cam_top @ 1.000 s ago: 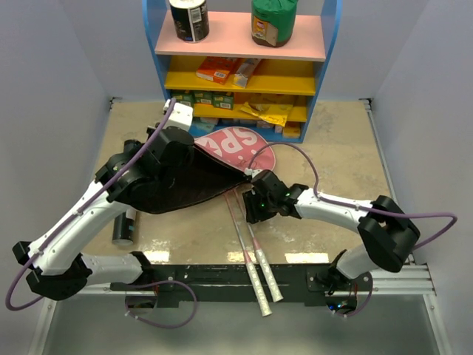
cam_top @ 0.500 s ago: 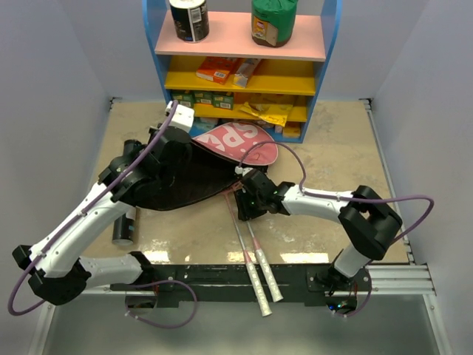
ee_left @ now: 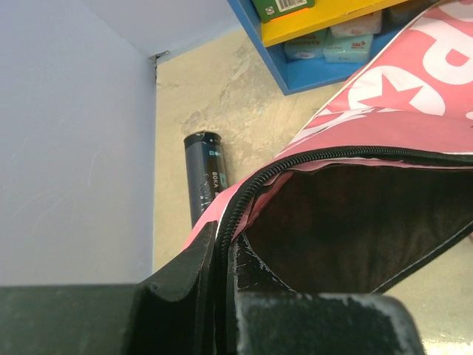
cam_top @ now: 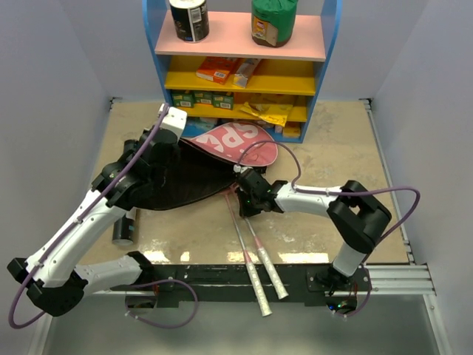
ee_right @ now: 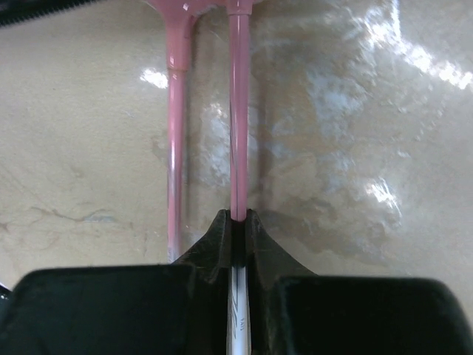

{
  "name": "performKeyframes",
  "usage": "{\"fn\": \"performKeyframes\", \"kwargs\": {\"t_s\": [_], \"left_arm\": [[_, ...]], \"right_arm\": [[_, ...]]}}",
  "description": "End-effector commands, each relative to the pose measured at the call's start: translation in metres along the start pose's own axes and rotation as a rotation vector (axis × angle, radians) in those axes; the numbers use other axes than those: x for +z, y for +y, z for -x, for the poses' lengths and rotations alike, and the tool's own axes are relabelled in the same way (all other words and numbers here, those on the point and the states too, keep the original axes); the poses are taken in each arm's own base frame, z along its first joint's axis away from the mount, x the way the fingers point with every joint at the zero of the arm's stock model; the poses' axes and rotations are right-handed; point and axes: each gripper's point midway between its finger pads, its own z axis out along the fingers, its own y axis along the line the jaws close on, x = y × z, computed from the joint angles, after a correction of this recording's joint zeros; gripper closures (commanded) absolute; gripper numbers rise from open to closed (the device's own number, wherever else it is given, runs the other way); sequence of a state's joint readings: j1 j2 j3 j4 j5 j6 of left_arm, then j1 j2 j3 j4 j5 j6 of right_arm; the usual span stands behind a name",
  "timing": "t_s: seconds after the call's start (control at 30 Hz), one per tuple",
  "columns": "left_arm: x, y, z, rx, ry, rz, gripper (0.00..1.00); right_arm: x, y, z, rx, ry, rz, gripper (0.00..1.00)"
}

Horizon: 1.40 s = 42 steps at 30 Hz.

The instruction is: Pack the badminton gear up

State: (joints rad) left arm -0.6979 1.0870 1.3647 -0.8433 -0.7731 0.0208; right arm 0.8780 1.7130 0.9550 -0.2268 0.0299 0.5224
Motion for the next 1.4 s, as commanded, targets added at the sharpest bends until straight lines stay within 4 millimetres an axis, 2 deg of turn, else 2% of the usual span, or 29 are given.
{"fn": "performKeyframes", "kwargs": {"t_s": [0.0,0.1,0.17,0.33,0.43,0.57,0.77,0.9,1.07,1.2,1.37], "left_arm": [[0.001,-0.002,0.019,-0.061,-0.081,-0.028,1.00],[0.004,-0.007,0.020,-0.066,-0.090,-0.042,1.00],[0.004,-0.009,0.022,-0.067,-0.097,-0.046,1.00],[0.010,-0.017,0.027,-0.076,-0.107,-0.062,1.00],[0.016,-0.026,0.026,-0.070,-0.099,-0.080,1.00],[0.023,-0.034,0.028,-0.075,-0.104,-0.086,1.00],[0.040,-0.043,0.032,-0.062,-0.090,-0.069,1.00],[0.052,-0.043,0.037,-0.063,-0.093,-0.045,1.00],[0.071,-0.035,0.038,-0.063,-0.073,-0.002,1.00],[0.085,-0.016,0.024,-0.061,-0.033,0.058,1.00],[0.088,-0.010,0.004,-0.076,0.005,0.073,1.00]], "right_arm": [[-0.034,-0.001,0.001,0.054,-0.043,-0.035,1.00],[-0.056,0.004,-0.011,0.062,-0.032,-0.046,1.00],[-0.069,0.010,-0.025,0.048,-0.006,-0.042,1.00],[-0.110,0.042,-0.052,0.037,0.031,0.059,1.00],[-0.128,0.052,-0.074,0.041,0.074,0.092,1.00],[-0.159,0.059,-0.102,0.052,0.116,0.164,1.00],[-0.192,0.066,-0.147,0.001,0.219,0.276,1.00],[-0.219,0.068,-0.153,-0.066,0.231,0.385,1.00],[-0.239,0.060,-0.156,-0.121,0.238,0.413,1.00],[-0.246,0.046,-0.155,-0.152,0.233,0.362,1.00],[-0.255,0.028,-0.153,-0.149,0.205,0.312,1.00]]}}
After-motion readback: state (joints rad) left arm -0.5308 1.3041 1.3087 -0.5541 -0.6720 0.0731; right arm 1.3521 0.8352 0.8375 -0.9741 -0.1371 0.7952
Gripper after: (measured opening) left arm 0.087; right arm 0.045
